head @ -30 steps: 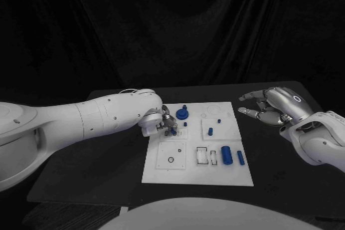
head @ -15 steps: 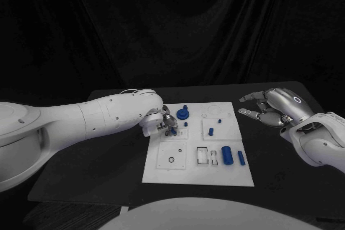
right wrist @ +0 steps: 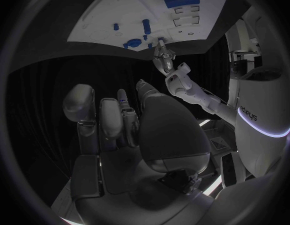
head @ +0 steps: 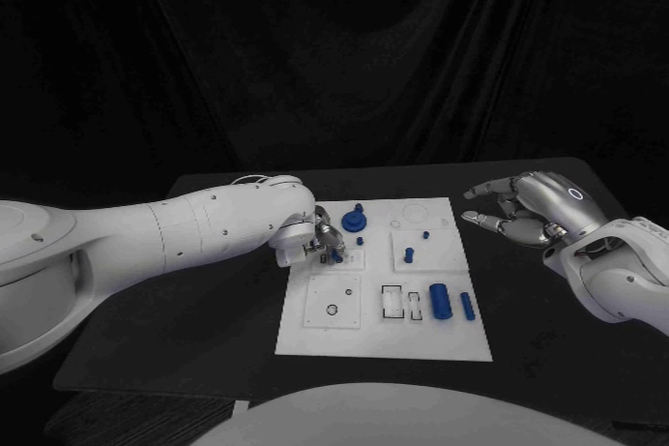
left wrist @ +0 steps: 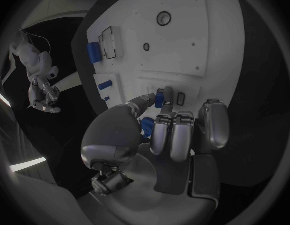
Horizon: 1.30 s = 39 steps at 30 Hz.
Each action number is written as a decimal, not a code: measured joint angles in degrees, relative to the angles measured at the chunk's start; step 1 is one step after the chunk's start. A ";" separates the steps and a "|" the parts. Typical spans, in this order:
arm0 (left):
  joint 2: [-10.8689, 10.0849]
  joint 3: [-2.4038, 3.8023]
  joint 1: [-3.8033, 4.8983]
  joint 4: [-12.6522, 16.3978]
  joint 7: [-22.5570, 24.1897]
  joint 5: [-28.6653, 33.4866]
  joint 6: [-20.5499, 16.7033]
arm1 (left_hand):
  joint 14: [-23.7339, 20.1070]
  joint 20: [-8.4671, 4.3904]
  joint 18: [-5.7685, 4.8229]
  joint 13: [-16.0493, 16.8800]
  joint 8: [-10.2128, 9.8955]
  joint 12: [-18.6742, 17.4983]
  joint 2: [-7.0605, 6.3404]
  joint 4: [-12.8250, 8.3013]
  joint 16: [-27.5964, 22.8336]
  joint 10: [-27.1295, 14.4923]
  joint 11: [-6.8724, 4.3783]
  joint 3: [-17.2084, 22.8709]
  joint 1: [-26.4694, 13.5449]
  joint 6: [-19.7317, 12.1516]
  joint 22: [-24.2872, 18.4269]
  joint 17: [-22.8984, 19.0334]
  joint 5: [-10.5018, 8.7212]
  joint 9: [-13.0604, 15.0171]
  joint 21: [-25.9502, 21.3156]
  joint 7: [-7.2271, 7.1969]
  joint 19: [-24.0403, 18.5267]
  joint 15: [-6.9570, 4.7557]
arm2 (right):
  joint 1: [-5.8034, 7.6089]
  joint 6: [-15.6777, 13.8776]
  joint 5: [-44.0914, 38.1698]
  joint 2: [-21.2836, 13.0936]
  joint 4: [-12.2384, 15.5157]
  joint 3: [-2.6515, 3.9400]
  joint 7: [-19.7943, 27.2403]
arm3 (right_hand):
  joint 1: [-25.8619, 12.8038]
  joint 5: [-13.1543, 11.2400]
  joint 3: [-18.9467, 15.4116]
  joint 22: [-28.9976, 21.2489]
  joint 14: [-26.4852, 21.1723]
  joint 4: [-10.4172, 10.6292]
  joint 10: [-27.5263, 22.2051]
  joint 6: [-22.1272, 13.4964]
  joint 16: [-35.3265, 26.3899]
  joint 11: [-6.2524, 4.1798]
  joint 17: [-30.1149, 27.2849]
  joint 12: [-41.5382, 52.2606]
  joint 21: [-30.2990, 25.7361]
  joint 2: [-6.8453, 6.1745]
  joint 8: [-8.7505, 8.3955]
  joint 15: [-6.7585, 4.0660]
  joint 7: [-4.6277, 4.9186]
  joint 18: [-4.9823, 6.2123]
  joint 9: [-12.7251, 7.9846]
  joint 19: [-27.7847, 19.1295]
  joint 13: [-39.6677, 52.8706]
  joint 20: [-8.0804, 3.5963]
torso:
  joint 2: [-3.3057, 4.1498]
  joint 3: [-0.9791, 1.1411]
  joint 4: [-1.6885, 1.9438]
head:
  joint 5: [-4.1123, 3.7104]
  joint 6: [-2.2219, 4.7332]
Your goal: Assemble the parts on the task board
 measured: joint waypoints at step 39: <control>-0.51 -0.07 -0.21 0.14 -0.24 -0.42 0.65 | 0.17 0.33 0.00 0.00 -5.52 -0.72 -1.33 7.63 0.00 0.15 0.35 -8.78 -4.60 0.09 0.05 0.00 -14.36 -3.13 -0.77 0.35 -0.34 0.29 | -0.14 1.04 0.01 0.11 -0.14 0.00 -0.75 | 0.00 0.00 0.00 -0.02 0.00 0.00 0.00 0.00 -0.45 0.00 -0.23 -0.28 -0.22 0.00 0.00 0.00 0.00 0.00 0.00 0.00 0.00 0.00 | -0.03 -0.01 -0.01 | 0.20 0.00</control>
